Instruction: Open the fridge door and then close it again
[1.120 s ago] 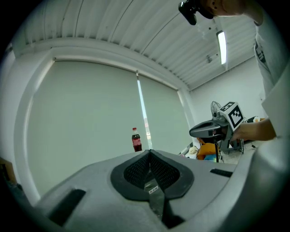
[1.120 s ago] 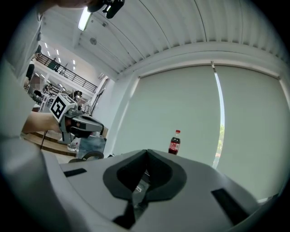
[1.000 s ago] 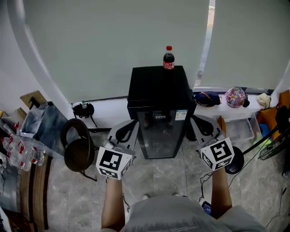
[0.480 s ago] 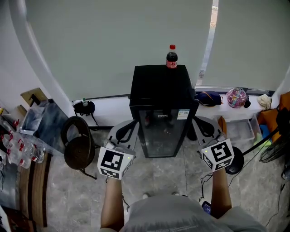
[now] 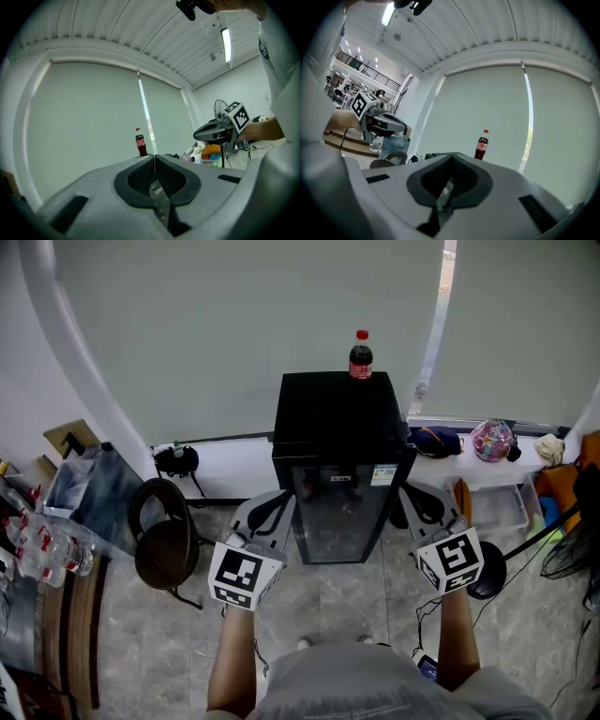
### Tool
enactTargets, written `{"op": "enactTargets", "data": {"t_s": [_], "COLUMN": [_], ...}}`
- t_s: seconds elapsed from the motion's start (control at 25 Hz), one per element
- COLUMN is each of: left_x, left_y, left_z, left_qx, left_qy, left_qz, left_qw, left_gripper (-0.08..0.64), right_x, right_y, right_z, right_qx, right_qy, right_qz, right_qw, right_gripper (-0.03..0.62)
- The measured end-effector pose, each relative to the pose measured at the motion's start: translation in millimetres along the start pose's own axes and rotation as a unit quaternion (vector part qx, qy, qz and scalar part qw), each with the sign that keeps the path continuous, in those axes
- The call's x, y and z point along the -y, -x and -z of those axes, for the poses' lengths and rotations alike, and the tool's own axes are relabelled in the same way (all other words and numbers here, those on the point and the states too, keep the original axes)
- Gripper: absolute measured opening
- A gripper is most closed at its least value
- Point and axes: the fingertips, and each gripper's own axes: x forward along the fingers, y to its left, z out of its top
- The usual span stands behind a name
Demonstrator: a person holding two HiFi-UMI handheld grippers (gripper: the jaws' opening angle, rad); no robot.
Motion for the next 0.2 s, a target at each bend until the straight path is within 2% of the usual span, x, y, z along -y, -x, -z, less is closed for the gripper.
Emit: {"op": "enactTargets", "data": {"t_s": [0.2], "left_x": [3.9], "left_y": [0.1], "left_z": [0.9], "left_qx": [-0.002], "left_qy": [-0.005], "left_qz": [0.016], "left_qw": [0.9999], "left_gripper": [0.011], "right_x": [-1.3], "right_y": [-2.9], "right_z": [-0.8], "right_qx": [-0.001], "right_qy": [-0.001], "right_qz": [0.001], "right_qw": [1.000], "right_gripper": [-0.003]}}
